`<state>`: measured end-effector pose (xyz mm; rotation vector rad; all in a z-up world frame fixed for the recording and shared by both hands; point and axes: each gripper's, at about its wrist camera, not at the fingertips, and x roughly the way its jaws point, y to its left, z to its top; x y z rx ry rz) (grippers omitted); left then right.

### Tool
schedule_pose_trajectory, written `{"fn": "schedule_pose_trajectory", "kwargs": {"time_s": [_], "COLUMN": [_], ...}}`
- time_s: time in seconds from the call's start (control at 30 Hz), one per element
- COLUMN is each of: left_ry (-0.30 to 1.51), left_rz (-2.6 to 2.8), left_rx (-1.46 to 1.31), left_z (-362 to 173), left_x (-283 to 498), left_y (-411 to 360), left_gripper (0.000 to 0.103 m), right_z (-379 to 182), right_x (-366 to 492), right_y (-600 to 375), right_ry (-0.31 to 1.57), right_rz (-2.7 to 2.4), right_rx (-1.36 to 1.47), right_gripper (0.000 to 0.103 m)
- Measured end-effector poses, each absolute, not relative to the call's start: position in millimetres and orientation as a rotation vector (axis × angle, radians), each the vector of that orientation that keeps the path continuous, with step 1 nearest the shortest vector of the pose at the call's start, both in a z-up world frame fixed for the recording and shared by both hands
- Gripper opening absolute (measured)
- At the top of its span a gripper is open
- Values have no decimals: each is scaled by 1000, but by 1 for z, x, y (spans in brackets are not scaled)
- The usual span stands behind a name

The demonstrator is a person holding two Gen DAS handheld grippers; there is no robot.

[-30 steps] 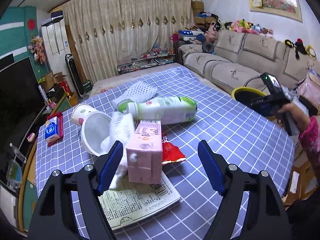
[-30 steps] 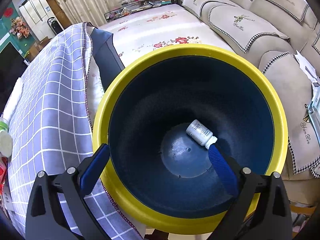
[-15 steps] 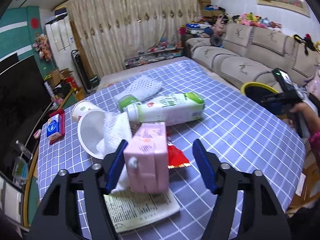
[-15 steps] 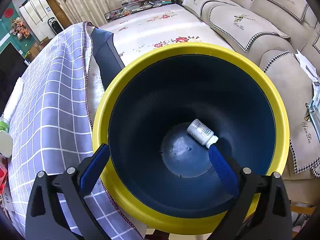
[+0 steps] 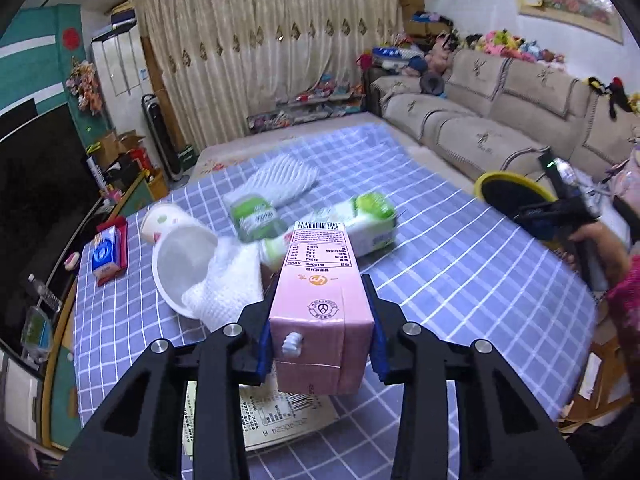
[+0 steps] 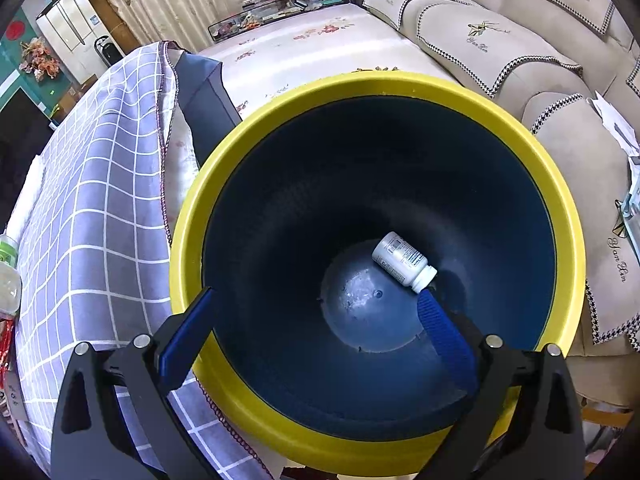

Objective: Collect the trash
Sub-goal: 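Grasp the pink milk carton with the left tool and lift it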

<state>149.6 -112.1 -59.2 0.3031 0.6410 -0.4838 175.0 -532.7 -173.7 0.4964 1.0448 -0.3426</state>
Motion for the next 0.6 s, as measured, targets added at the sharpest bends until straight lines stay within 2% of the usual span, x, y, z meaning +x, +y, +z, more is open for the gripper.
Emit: {"fn": "schedule_pose_trajectory", "kwargs": {"time_s": [0.27, 0.6], "left_ry": [564, 586], "left_rz": [-551, -737], "left_rx": [268, 355], "left_z": [-10, -12], "left_x": [132, 139], "left_y": [-120, -211], "left_gripper": [38, 38], "right_z": [-161, -121], "right_x": [170, 121], "right_y": [-530, -551], "right_ry": [1014, 914], "right_rz": [-342, -422], "right_rx": [478, 429], "right_gripper": [94, 94]}}
